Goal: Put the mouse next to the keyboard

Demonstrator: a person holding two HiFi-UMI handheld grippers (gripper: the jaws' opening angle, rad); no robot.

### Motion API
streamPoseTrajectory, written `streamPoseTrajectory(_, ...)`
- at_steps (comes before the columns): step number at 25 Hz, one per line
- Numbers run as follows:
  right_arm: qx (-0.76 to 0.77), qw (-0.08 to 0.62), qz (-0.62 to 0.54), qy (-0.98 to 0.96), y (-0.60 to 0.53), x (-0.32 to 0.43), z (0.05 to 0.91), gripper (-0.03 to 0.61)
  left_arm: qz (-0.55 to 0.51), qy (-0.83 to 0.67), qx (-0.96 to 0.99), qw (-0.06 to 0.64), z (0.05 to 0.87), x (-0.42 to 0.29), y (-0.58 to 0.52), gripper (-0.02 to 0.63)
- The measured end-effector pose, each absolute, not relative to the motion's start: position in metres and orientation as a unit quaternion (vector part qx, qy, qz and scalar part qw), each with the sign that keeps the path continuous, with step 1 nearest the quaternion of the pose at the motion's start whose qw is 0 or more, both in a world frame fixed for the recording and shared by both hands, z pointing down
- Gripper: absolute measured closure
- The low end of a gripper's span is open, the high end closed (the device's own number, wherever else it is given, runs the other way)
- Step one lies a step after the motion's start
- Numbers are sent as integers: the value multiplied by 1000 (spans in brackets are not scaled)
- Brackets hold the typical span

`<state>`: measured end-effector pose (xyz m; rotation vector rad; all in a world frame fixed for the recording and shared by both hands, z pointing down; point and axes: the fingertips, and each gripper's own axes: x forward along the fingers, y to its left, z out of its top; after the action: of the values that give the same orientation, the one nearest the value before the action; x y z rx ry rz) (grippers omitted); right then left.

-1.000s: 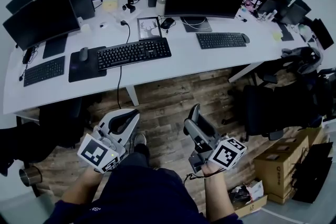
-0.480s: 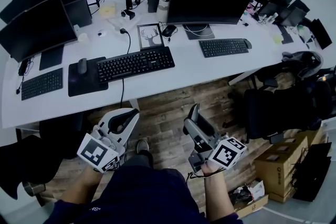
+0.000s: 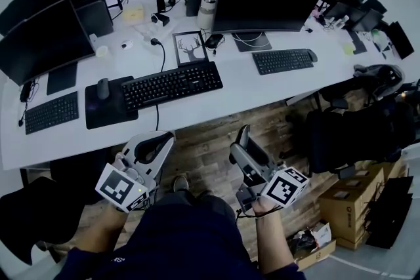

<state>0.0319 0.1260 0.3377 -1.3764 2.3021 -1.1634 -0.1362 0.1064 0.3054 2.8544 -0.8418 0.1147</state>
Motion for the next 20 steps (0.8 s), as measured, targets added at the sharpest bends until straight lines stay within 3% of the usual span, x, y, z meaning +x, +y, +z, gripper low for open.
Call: streamPoseTrajectory(20, -445, 106, -401, 794, 69, 35, 348, 290, 43, -307, 948, 78, 312, -133, 61, 575)
